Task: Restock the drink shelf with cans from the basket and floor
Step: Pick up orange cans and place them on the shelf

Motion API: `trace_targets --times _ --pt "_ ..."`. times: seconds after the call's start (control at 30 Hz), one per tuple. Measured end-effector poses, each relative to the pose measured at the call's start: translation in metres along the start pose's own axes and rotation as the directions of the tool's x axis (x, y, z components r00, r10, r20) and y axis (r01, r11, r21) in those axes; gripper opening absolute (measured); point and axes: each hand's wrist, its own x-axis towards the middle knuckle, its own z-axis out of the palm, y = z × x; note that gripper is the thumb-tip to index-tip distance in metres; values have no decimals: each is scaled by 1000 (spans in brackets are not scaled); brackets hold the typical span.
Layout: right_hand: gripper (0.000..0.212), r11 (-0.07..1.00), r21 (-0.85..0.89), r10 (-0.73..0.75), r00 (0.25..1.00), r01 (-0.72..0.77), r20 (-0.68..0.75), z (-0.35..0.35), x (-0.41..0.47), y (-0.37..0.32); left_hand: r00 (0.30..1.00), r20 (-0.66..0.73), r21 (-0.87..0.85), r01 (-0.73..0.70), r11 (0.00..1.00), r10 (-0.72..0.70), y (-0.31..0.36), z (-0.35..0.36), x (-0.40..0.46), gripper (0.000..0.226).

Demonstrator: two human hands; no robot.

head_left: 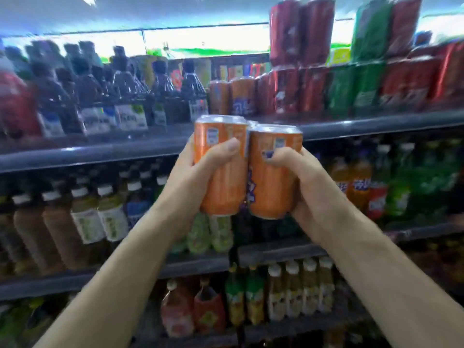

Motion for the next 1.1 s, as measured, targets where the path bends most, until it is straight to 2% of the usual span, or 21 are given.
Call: trace_targets --times 0.1,0.17,0.3,0.47,0.6,0.73,0.97,1.03,1.1 --pt "31 999 3 -54 999 54 2 -7 36 -35 997 23 13 -70 997 70 25 15 45 77" --pt "35 996 -12 -88 996 88 9 -12 59 -49 994 33 11 -107 994 107 36 21 70 76" --pt "59 991 -70 -111 993 113 27 -15 105 -67 987 67 52 -150 987 146 52 19 109 72" --pt "53 987 -101 -124 992 123 -7 -9 150 -78 980 29 124 -198 972 196 54 6 152 66" --pt "45 977 -175 -131 990 119 -58 -5 175 -73 984 39 97 -178 979 175 42 -4 181 66" --pt "44 979 -192 -91 986 63 -138 -4 191 -61 990 66 97 -128 987 122 24 -16 203 57" --pt "59 967 -255 -86 960 16 -265 0 206 -37 996 84 53 1 999 -5 1 -22 222 46" --pt "62 962 -274 -92 957 13 -276 0 207 -35 995 100 51 18 999 -23 -1 -23 225 49" --pt "56 951 -308 -97 954 5 -285 0 206 -35 993 106 53 37 998 -43 -4 -25 227 61"
